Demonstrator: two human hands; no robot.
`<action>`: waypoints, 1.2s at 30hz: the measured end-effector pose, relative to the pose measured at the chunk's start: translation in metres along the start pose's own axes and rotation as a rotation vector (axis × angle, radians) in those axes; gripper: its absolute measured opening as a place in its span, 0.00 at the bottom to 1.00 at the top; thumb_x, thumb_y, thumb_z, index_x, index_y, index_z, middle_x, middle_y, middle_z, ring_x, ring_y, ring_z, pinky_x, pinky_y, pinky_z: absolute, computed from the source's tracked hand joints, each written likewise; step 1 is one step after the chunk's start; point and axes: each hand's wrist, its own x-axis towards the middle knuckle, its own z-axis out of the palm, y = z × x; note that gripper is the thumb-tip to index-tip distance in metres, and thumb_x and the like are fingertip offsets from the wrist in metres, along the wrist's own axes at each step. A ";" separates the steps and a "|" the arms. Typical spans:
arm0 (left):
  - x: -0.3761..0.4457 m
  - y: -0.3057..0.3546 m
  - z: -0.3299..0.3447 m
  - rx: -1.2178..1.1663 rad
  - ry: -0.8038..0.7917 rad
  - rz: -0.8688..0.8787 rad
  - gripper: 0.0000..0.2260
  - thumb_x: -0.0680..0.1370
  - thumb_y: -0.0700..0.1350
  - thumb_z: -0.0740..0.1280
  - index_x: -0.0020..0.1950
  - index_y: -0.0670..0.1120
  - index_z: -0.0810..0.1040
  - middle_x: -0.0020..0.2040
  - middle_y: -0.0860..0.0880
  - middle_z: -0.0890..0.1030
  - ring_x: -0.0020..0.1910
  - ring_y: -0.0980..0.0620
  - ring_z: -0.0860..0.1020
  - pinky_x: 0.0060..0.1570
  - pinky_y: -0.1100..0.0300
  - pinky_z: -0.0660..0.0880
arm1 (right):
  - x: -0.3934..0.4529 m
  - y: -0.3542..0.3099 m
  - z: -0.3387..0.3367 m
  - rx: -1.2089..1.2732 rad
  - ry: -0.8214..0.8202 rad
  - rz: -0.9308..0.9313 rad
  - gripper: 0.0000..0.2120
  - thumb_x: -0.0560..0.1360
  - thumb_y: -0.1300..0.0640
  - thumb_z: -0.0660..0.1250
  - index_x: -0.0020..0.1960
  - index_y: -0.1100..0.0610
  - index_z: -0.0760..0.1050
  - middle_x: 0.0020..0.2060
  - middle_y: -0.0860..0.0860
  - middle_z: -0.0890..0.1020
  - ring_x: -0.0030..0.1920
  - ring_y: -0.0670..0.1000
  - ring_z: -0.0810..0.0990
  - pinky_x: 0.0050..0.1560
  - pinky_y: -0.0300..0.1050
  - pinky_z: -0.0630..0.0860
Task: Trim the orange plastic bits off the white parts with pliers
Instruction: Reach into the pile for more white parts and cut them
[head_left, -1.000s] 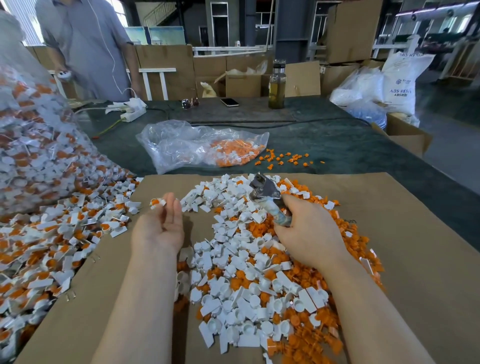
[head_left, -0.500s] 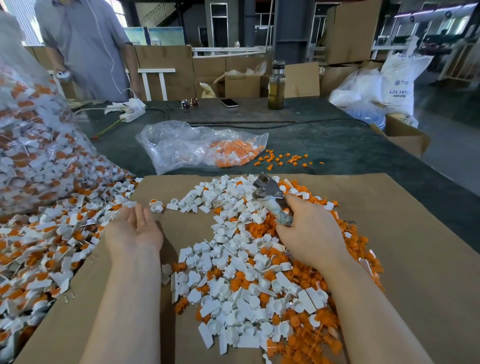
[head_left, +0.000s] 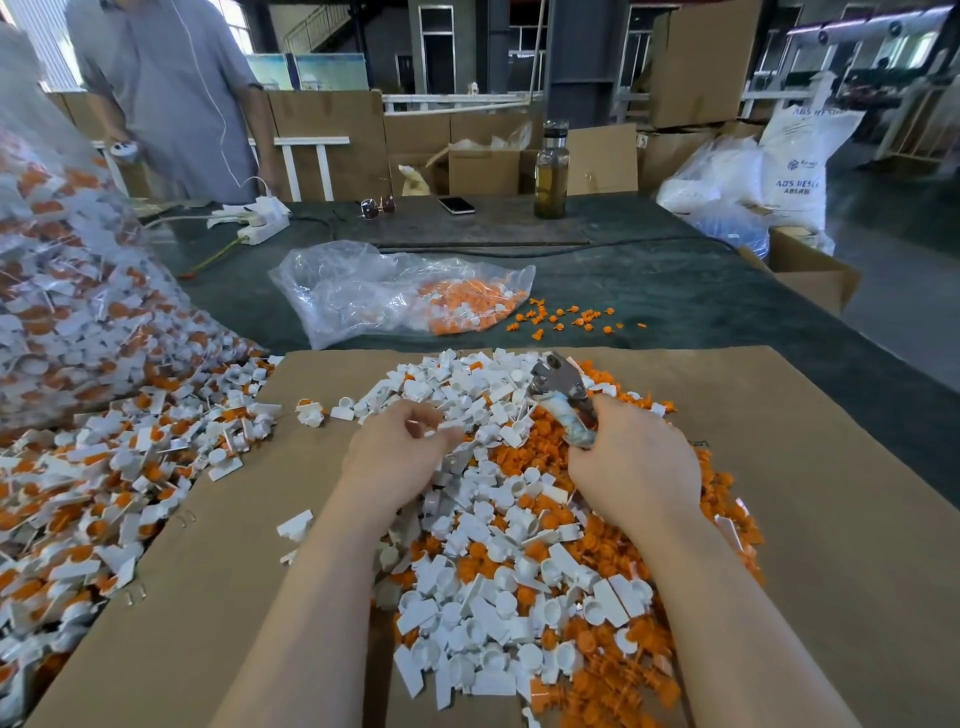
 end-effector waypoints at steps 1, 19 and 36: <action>0.001 -0.002 0.002 0.103 -0.033 0.007 0.15 0.75 0.59 0.71 0.57 0.55 0.76 0.53 0.54 0.78 0.54 0.50 0.78 0.57 0.50 0.77 | 0.000 0.001 0.001 -0.015 0.000 0.016 0.09 0.74 0.48 0.67 0.47 0.49 0.69 0.31 0.43 0.67 0.28 0.42 0.64 0.24 0.38 0.57; 0.000 -0.002 0.009 -0.063 -0.057 0.203 0.07 0.72 0.46 0.78 0.46 0.56 0.83 0.45 0.56 0.83 0.42 0.60 0.80 0.36 0.70 0.72 | 0.002 -0.001 0.010 -0.009 -0.164 -0.043 0.10 0.73 0.46 0.68 0.52 0.49 0.74 0.35 0.43 0.69 0.33 0.45 0.70 0.26 0.40 0.63; -0.007 0.008 0.007 -0.433 -0.096 0.181 0.10 0.79 0.38 0.69 0.52 0.53 0.84 0.40 0.54 0.87 0.41 0.58 0.85 0.38 0.70 0.78 | 0.003 -0.005 -0.003 0.415 -0.066 -0.053 0.16 0.71 0.49 0.73 0.49 0.44 0.65 0.37 0.38 0.70 0.36 0.41 0.71 0.30 0.36 0.63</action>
